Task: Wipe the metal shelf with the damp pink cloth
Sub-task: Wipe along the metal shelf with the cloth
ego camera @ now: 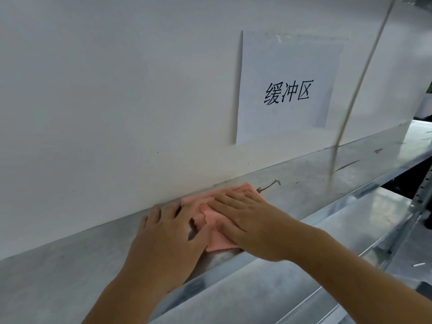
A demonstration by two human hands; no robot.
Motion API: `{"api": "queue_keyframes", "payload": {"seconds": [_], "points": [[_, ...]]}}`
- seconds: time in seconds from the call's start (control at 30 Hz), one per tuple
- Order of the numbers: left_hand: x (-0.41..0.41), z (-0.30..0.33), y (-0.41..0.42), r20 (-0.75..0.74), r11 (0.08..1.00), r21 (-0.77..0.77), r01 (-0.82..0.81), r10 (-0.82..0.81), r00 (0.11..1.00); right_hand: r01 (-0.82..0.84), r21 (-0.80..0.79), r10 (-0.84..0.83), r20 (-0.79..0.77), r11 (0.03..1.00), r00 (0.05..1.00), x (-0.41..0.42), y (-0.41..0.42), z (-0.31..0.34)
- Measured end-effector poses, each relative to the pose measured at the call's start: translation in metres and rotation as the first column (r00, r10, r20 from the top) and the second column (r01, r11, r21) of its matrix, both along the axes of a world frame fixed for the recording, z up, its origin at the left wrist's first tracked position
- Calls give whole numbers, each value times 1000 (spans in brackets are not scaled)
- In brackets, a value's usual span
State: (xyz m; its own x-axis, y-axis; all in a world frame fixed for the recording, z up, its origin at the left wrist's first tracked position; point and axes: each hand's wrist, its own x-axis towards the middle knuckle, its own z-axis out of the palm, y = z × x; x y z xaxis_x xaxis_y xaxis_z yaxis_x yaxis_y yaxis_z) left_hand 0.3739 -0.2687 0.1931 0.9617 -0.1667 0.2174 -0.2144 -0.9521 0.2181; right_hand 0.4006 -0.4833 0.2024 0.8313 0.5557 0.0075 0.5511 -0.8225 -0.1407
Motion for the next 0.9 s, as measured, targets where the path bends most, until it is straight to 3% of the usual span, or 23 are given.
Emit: {"api": "queue_keyframes", "payload": {"seconds": [0.17,0.33,0.53,0.77,0.9], "points": [[7,-3,-16,32,997,62,-36,34,999,-39,-47,39,0,998,999,-10,-26,1],[15,0,-33,-1,997,26,-67,67,998,-18,-9,18,-10,1000,1000,34,-24,3],[16,-1,-51,39,999,18,-39,39,999,-43,21,43,7,999,999,0,-70,-5],[25,5,-69,22,1000,-11,-27,28,999,6,7,-6,-20,1000,1000,48,-61,4],[29,6,-75,20,1000,-1,-26,26,999,-14,24,14,-6,1000,1000,27,-89,-3]]}}
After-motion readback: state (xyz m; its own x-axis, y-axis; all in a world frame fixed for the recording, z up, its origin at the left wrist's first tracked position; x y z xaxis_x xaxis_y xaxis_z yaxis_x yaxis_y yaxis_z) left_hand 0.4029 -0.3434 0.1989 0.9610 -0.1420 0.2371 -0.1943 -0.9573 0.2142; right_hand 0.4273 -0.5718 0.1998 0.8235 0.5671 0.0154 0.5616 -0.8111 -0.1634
